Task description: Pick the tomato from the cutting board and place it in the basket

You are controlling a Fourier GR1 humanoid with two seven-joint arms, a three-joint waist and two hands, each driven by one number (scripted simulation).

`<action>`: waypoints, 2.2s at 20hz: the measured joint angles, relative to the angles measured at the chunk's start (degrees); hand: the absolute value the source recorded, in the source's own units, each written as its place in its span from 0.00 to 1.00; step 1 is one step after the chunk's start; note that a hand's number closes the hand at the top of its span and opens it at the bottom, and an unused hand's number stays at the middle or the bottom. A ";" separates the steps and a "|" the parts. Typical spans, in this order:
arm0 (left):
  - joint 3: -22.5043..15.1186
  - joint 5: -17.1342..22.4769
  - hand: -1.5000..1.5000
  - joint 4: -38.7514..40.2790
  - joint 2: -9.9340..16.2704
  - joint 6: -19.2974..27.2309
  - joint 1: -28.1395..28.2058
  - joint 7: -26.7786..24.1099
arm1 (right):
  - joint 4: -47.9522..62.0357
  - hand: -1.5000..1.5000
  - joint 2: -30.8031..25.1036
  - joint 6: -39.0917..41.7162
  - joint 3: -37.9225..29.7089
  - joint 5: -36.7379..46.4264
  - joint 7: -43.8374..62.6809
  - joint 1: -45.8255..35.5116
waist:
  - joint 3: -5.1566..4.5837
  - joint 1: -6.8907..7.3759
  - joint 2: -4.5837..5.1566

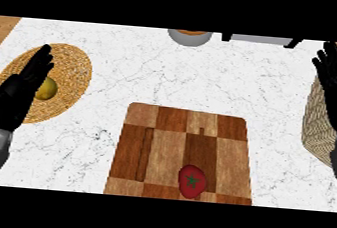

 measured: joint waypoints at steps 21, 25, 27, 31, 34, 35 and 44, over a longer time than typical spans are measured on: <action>-3.20 0.01 0.50 -2.12 -5.14 -6.94 2.36 -9.24 | -23.81 0.00 15.61 -1.49 40.60 33.48 2.13 8.19 | 0.64 -3.33 -1.36; -2.81 -0.01 0.50 -2.47 -4.89 -7.27 3.47 -9.59 | -31.40 0.00 10.83 0.29 38.96 42.57 13.82 4.94 | 0.58 -3.69 -1.51; -2.81 -0.21 0.50 -2.13 -5.02 -7.34 3.30 -9.63 | -34.31 0.00 7.15 4.82 38.46 45.25 19.10 2.85 | 0.53 -3.95 -1.50; -2.68 -0.12 0.50 -2.08 -5.21 -7.91 3.82 -10.28 | -39.82 0.00 1.82 17.50 38.83 44.22 29.83 -0.14 | 0.49 -3.49 -1.33; -2.24 -0.21 0.50 -1.76 -5.33 -8.21 2.92 -10.08 | -43.80 0.00 0.35 27.02 37.92 38.61 37.66 -2.21 | 0.54 -3.12 -1.05; -2.47 -0.53 0.50 -1.75 -5.66 -8.12 2.87 -10.11 | -45.04 0.00 0.04 29.94 37.31 36.14 40.15 -2.75 | 0.56 -3.00 -0.97; -0.82 -1.69 0.50 -1.18 -7.20 -10.70 2.49 -10.17 | -55.08 0.00 -2.60 40.18 25.77 14.44 53.39 -4.46 | 0.74 -2.25 -0.60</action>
